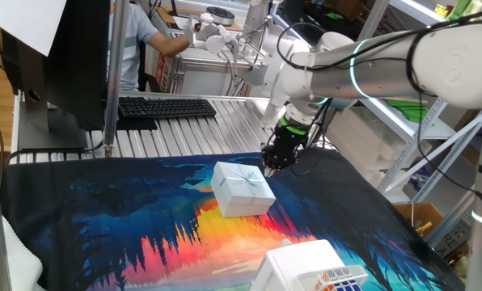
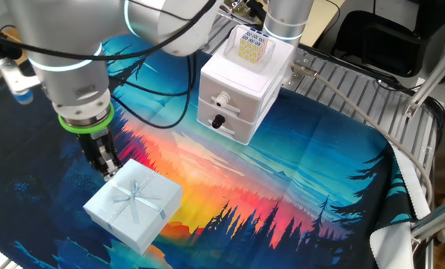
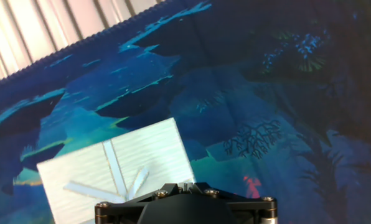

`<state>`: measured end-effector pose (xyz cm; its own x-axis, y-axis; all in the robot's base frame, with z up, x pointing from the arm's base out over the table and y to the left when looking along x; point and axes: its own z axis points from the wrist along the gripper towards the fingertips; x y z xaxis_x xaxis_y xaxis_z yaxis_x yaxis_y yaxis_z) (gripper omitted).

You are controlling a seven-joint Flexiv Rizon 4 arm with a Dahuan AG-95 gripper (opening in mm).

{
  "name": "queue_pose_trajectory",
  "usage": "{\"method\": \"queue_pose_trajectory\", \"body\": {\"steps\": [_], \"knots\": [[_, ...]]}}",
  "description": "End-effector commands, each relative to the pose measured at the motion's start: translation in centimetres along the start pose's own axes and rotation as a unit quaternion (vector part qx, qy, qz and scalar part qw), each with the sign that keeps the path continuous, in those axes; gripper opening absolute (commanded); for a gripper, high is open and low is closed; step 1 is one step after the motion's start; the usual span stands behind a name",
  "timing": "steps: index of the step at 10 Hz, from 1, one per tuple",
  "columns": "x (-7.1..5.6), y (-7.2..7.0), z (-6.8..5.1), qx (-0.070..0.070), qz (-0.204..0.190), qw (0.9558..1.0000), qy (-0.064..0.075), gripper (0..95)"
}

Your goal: Slide the outer casing onto the gift box

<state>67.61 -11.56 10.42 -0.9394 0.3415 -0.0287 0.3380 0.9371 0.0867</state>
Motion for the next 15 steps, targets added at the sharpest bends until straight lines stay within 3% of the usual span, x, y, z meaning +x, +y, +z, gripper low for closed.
{"method": "queue_pose_trajectory", "body": {"steps": [1,3,6,15], "knots": [[0.2,0.9,-0.3,-0.009,0.007,0.9999,0.008,0.0],[0.9,3.3,-1.0,-0.003,0.025,0.9997,0.006,0.0],[1.8,5.6,-1.1,0.001,0.039,0.9992,0.005,0.0],[3.3,9.1,0.1,0.005,0.072,0.9974,-0.003,0.0]]}}
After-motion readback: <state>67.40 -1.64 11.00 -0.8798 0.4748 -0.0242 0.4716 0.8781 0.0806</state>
